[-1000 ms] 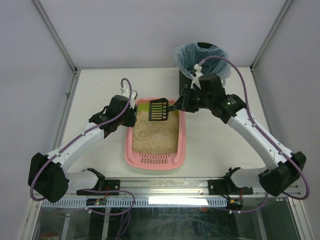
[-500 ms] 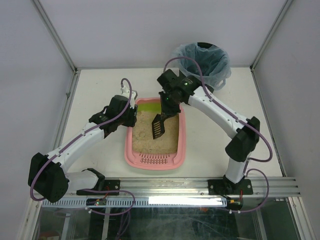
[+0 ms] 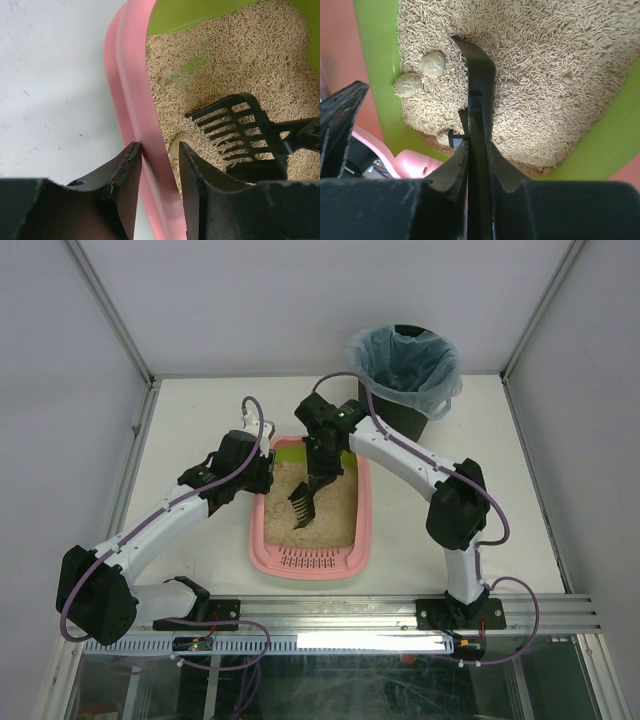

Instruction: Clean the litter box

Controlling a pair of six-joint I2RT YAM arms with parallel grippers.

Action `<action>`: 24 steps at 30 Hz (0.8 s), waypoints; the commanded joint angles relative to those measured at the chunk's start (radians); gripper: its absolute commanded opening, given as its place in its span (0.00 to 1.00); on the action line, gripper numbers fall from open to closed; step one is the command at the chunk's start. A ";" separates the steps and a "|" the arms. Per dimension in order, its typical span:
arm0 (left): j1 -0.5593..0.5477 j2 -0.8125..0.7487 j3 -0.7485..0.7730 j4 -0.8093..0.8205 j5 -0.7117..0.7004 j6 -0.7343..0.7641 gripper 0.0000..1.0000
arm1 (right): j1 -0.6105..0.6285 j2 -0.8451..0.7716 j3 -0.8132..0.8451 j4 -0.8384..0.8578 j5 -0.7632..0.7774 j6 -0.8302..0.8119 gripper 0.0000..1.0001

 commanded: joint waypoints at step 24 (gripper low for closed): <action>-0.011 -0.015 0.007 0.035 0.090 0.002 0.35 | -0.043 -0.490 -0.856 1.024 -0.224 0.328 0.00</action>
